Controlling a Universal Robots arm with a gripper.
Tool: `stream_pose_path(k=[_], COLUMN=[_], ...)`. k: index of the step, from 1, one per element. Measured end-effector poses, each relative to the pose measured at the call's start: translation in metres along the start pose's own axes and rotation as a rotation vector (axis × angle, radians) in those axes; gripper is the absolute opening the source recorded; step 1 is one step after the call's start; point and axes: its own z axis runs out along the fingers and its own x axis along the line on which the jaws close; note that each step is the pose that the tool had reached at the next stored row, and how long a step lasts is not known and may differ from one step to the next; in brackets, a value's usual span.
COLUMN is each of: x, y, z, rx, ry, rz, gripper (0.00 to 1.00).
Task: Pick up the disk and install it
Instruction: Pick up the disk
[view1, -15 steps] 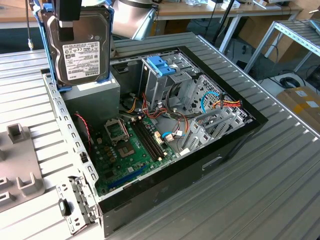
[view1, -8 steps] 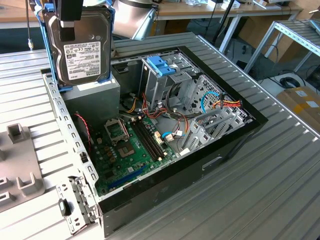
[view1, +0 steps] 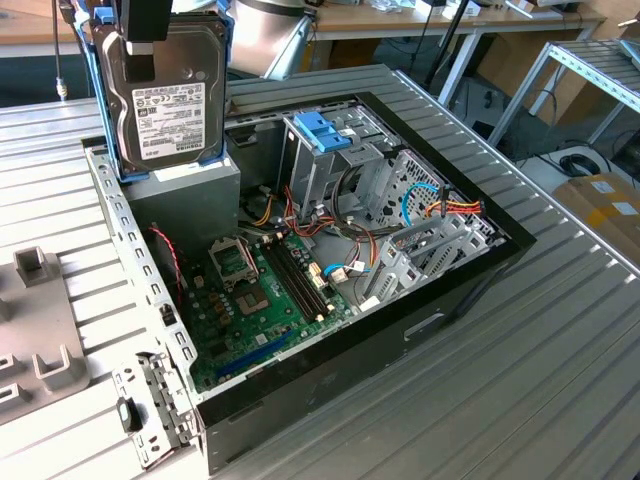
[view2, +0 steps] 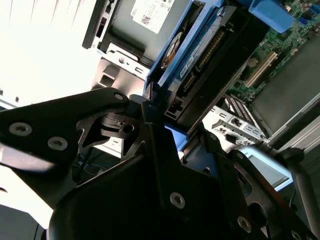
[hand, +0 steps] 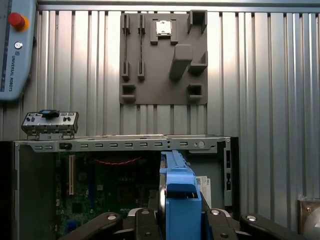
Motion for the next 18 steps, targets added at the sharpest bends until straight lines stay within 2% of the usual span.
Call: stream_pose_path(k=[18], x=[0.0], y=[-0.0071], z=[0.0002], rx=[-0.0001], ry=[0.0001], rz=[0.0], gripper=[0.37])
